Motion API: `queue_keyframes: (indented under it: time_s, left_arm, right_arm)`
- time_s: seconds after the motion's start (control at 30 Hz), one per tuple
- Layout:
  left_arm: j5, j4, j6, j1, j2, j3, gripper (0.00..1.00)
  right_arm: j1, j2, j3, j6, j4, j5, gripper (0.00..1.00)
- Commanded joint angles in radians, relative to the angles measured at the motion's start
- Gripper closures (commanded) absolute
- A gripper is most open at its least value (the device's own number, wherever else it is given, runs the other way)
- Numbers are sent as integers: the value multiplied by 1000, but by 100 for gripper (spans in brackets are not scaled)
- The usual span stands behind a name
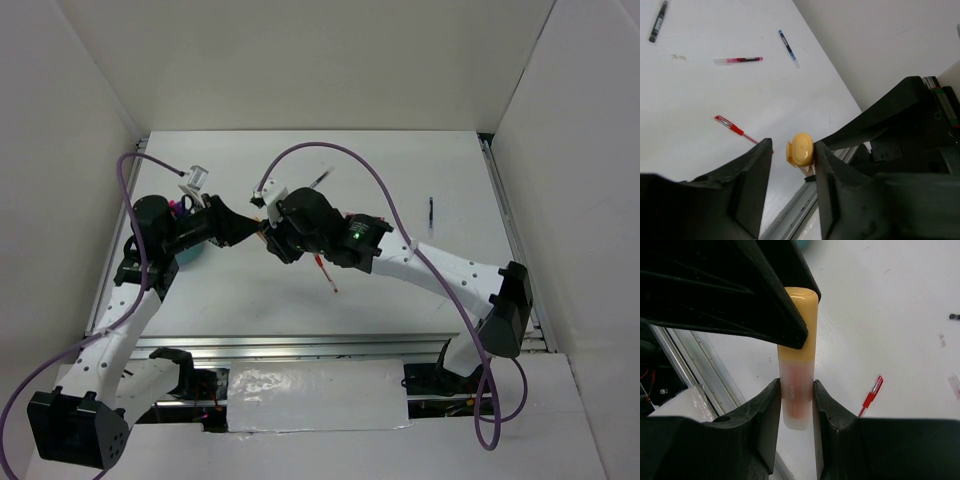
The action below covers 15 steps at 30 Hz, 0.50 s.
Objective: Sort the stationery into containers
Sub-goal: Place the pen in the storage box.
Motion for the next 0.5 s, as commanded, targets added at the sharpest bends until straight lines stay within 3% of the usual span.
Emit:
queue_keyframes:
  time_s: [0.0,0.17,0.27,0.3,0.33,0.4,0.47]
  left_arm:
    - [26,96,-50,0,3,-6,52]
    - [30,115,-68,3,12,-10,85]
    - [9,57,-36,12,1,8,99]
    - [1,24,-24,20,-2,16,100]
    - [-4,14,-4,46,-9,20,100]
    - [-17,-28,26,104,-19,33,100]
    - [-54,-101,74,156,-22,66,100]
  right_arm:
    - [6,2,61,-5,46,-14,100]
    - [6,8,67,-4,44,-11,100]
    - [0,14,77,-1,29,-5,68]
    - [-8,12,77,2,18,-42,42]
    - [-38,0,74,4,12,-91,31]
    - [-87,-11,62,30,8,-231,13]
    - [-173,-12,70,50,-5,-310,6]
